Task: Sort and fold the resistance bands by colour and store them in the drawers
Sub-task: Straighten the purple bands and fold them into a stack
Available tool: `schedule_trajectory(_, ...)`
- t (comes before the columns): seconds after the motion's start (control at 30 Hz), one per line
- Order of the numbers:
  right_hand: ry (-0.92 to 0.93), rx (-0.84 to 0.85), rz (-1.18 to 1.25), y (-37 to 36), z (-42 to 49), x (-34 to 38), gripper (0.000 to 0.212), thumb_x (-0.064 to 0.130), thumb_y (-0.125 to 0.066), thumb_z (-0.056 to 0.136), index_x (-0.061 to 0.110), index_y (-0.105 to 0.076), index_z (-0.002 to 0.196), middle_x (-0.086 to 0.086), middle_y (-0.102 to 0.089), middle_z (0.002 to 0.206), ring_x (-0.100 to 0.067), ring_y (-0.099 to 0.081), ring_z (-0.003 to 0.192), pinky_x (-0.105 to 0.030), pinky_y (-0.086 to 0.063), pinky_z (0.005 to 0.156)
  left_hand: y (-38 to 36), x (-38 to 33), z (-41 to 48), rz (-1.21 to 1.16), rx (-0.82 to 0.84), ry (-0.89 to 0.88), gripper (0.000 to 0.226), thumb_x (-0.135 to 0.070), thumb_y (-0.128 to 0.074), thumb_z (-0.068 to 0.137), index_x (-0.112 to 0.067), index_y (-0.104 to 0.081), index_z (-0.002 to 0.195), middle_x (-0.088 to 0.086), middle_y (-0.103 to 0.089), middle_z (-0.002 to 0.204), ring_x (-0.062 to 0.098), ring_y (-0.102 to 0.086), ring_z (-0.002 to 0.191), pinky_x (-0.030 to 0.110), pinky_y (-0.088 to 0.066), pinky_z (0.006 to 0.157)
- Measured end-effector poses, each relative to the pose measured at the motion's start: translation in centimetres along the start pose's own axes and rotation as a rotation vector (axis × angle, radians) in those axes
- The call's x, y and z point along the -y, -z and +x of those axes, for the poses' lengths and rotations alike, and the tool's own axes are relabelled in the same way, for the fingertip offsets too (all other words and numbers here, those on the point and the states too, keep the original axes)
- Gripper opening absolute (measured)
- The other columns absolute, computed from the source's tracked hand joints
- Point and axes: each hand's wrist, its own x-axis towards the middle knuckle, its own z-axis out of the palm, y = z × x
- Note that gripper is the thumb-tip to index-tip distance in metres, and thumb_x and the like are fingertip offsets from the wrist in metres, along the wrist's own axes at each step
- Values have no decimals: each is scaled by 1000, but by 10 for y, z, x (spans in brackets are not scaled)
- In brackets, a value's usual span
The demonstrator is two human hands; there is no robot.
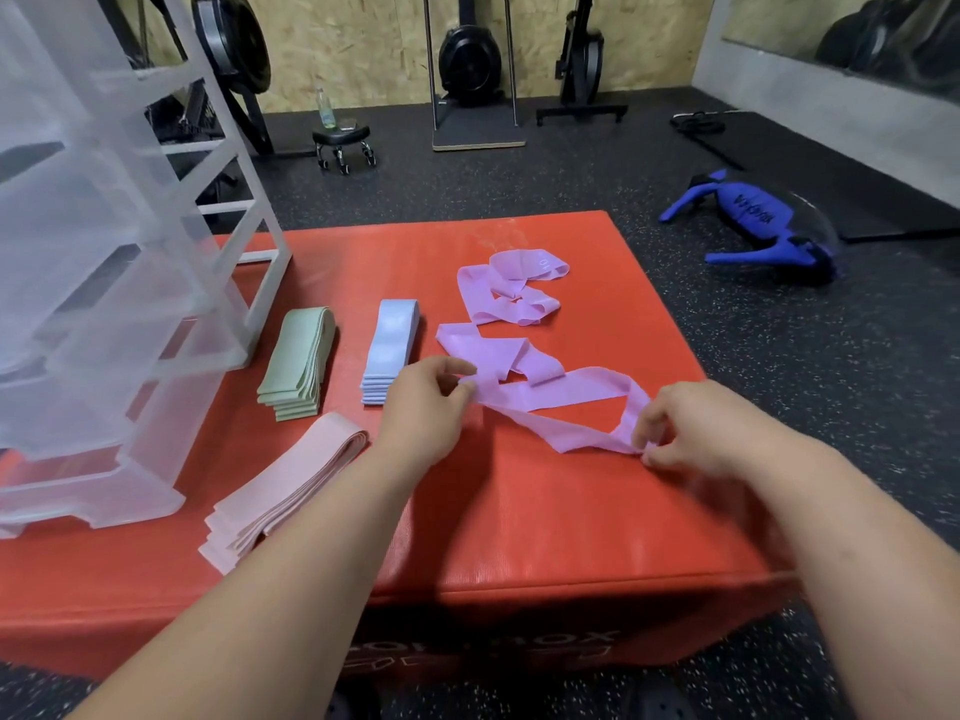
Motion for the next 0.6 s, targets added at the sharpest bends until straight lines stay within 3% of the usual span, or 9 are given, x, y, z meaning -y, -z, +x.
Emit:
schedule_trajectory(0.17,87,88,141,9,-7,6,20,27,-76,79,47,-78,77,17,-64,66,0,-56,61,-21,-45,62,4,6,-7,86,39,38,6,-23,-75,91,-28,-74,95,-8,-74,81,14,-71,76,32,-56,72)
schedule_trajectory(0.27,39,-114,187,6,-1,8,18,26,-74,80,44,-77,82,12,-67,80,-3,-60,71,-27,-50,73,9,8,-13,183,114,49,14,-23,-77,87,-30,-70,97,-8,-72,79,16,-70,73,32,-55,68)
schedule_trajectory(0.33,-1,-245,188,0,3,9,22,35,-77,79,44,-72,98,9,-61,99,-12,-62,85,-35,-53,84,13,8,-17,245,151,44,23,-21,-78,83,-31,-67,101,-9,-72,79,16,-69,73,33,-55,69)
schedule_trajectory(0.4,11,-235,170,-6,6,11,38,48,-80,78,43,-67,113,8,-57,110,-17,-61,96,-40,-53,91,14,11,-18,301,166,32,27,-23,-79,81,-33,-66,103,-10,-72,77,16,-69,77,34,-56,71)
schedule_trajectory(0.5,34,-180,191,-13,6,18,43,54,-84,74,38,-69,111,11,-66,107,-13,-65,98,-38,-54,92,13,14,-19,363,154,-18,21,-31,-77,82,-33,-65,100,-8,-68,78,19,-66,84,38,-55,73)
schedule_trajectory(0.6,27,-193,194,-15,6,23,32,49,-86,71,37,-72,97,15,-70,96,-8,-68,89,-38,-57,86,9,19,-21,477,83,-97,29,-40,-75,84,-31,-66,110,-1,-59,104,26,-60,103,42,-53,86)
